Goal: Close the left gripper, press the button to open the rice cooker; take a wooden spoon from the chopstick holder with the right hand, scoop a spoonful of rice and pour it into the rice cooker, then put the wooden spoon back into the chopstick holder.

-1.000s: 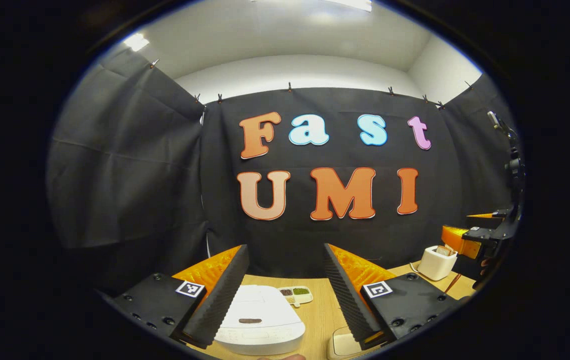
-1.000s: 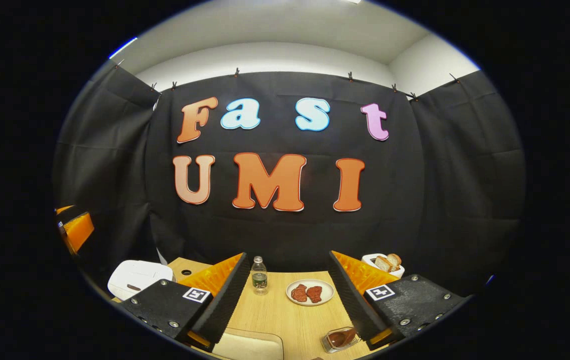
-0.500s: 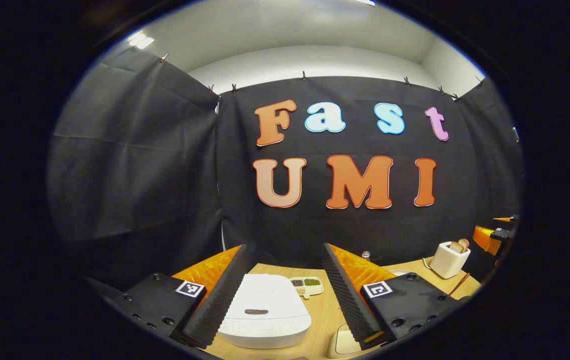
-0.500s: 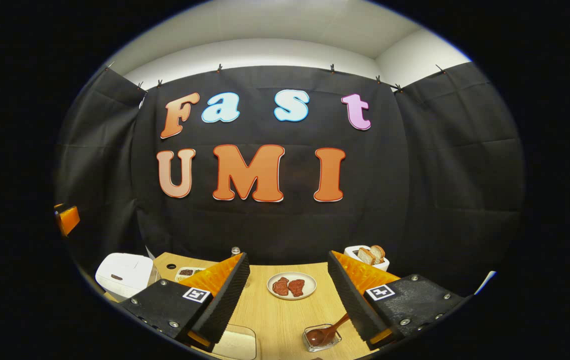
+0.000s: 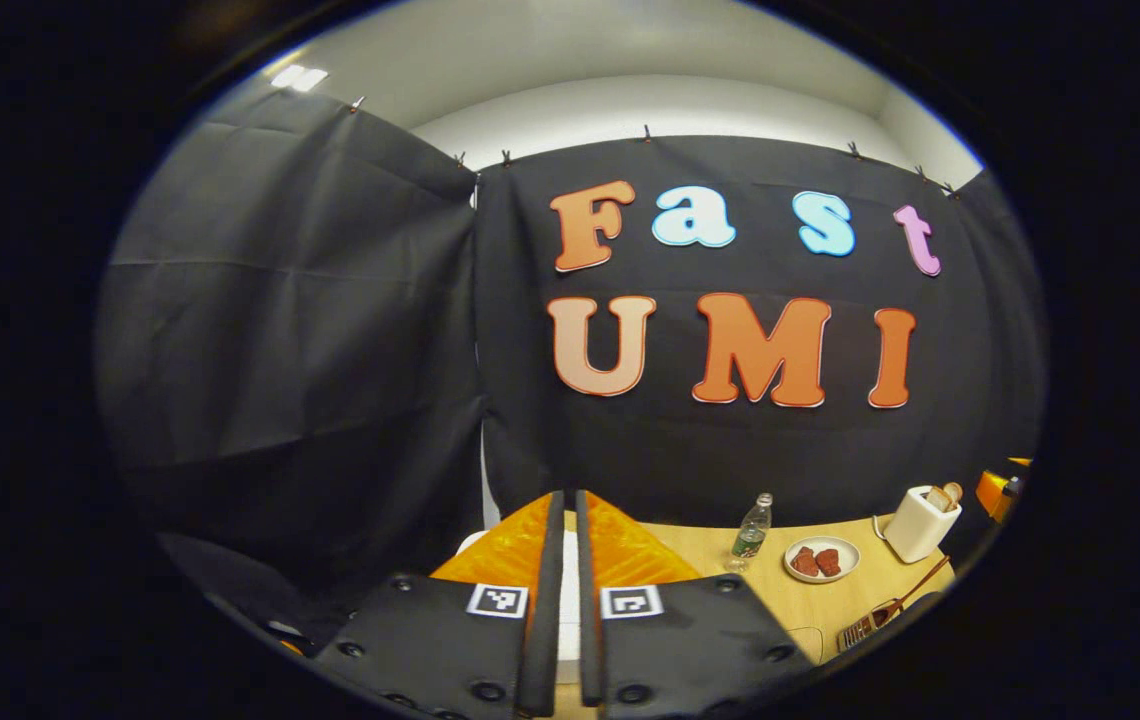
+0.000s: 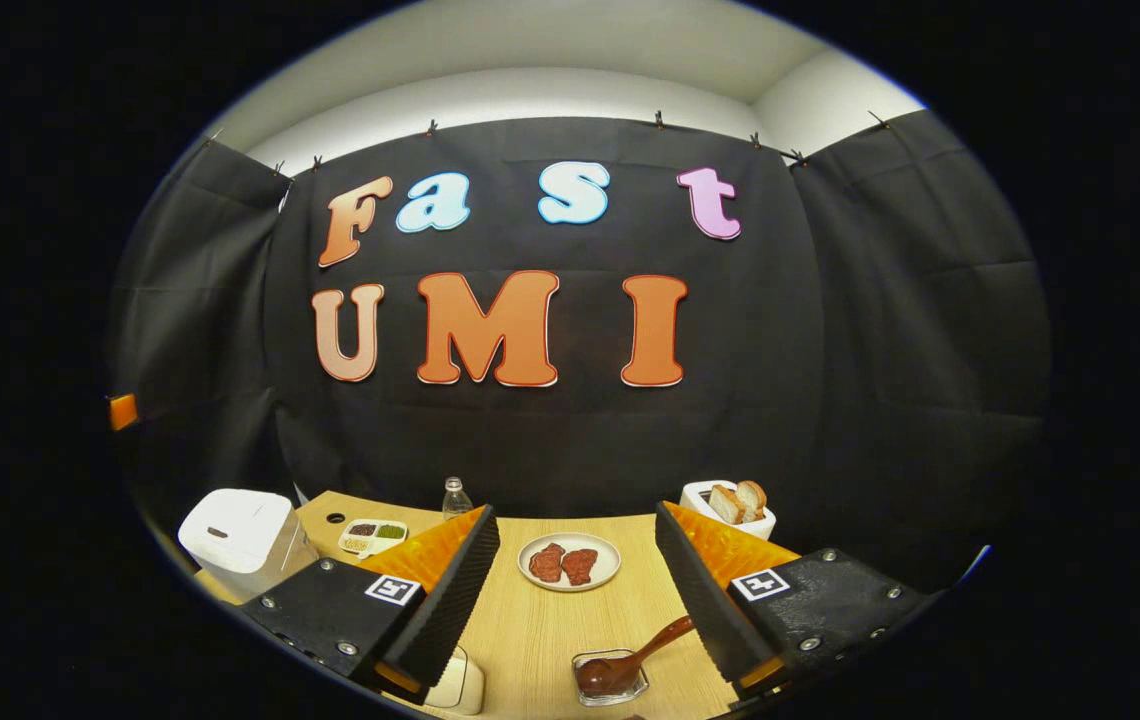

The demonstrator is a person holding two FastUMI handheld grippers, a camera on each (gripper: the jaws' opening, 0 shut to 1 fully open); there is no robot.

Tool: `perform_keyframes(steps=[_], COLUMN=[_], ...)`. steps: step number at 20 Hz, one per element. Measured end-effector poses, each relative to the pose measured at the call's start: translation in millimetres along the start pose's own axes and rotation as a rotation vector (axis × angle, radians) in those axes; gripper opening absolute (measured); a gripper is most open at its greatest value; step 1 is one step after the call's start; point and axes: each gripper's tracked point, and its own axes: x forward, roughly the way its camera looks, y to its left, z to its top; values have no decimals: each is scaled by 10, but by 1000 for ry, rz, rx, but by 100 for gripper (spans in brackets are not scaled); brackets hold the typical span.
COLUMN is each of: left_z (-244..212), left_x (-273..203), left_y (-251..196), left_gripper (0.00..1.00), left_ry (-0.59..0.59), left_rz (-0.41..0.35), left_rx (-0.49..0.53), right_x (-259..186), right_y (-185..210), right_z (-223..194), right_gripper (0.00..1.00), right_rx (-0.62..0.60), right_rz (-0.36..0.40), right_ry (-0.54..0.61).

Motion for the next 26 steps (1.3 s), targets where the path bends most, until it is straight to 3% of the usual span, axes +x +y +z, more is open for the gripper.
perform_keyframes(steps=[1, 6, 14, 19, 26], left_z=[-62, -703, -1610, -2041, -2262], left_x=[8, 346, 983, 1176, 1255], left_y=[5, 179, 367, 347, 285], left_gripper=[6, 5, 4, 5, 5], left_ry=[40, 408, 787, 918, 941], left_rz=[1, -5, -87, -128, -155], left_rx=[-19, -168, -346, -383, -412], right_x=[5, -18, -175, -224, -127], right_y=[-39, -218, -218, -94, 31], right_z=[-38, -181, -261, -354, -413], right_gripper=[97, 98, 98, 98, 98], right_rx=[0, -6, 4, 3, 33], right_rz=[4, -17, -161, -217, -249], right_ry=[8, 43, 72, 116, 157])
